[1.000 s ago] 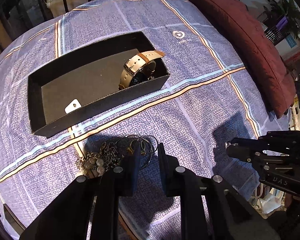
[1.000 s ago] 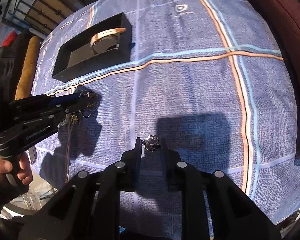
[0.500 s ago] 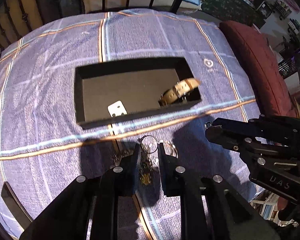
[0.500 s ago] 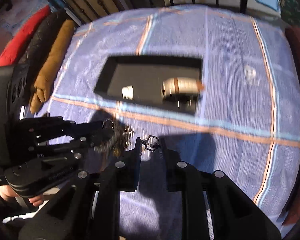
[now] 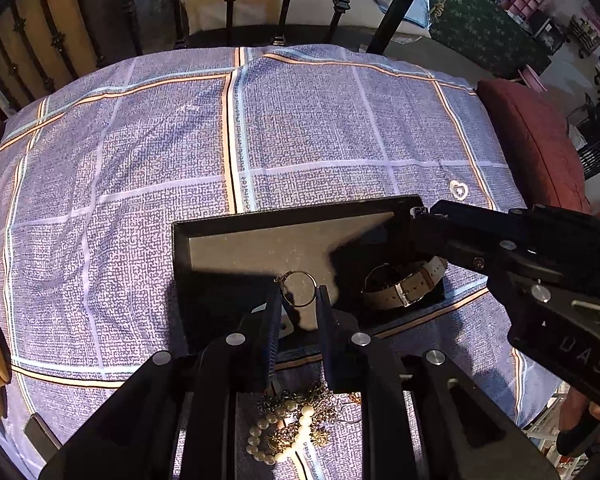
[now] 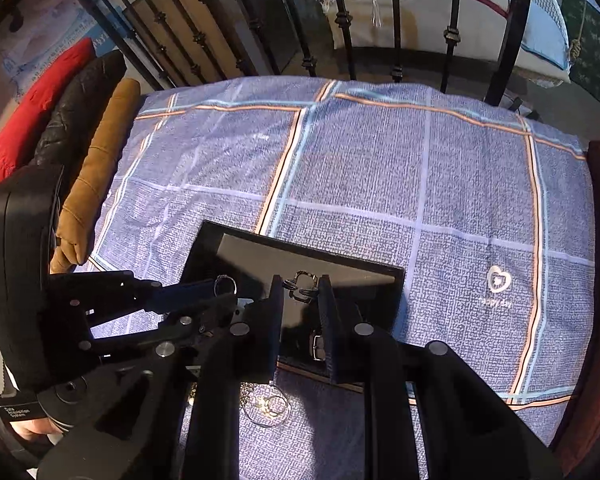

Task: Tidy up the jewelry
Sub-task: 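Drop the silver ring into the box with left tool while right drops charm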

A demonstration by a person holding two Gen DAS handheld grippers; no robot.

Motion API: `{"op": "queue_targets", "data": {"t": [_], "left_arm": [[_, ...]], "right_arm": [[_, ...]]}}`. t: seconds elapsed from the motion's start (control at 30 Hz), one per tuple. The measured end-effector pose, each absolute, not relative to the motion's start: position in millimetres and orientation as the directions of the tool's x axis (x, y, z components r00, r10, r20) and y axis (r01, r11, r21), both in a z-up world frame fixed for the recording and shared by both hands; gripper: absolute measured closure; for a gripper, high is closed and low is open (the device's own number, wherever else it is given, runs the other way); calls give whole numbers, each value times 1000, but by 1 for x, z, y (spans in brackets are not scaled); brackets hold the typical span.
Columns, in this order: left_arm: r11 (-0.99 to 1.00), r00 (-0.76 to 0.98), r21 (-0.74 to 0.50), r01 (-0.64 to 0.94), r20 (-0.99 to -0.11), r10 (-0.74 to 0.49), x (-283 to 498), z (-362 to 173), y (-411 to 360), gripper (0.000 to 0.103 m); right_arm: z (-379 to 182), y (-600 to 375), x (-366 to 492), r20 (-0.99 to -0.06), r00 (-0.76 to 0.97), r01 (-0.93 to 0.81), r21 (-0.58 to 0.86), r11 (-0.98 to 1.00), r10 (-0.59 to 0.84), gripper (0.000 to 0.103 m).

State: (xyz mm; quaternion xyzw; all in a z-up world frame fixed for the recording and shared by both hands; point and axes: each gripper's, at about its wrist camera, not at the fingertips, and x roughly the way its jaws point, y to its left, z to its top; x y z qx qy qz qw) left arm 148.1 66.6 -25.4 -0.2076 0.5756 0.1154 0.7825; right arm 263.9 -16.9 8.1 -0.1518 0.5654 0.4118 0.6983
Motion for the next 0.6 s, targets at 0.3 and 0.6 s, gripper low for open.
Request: {"op": "queue_targets", "data": {"t": [0.3,0.6], "left_arm": [[870,274,-142,-473,-962,-7,132,-33,77,52],[852,234,-160,-499,-971,-45,59,-42,53,19]], "right_arm": [[-15,-30,261,-937,21,-727,225,649,348,64],[-36,-92,217,-944,-84,-655,293,696,319,45]]}}
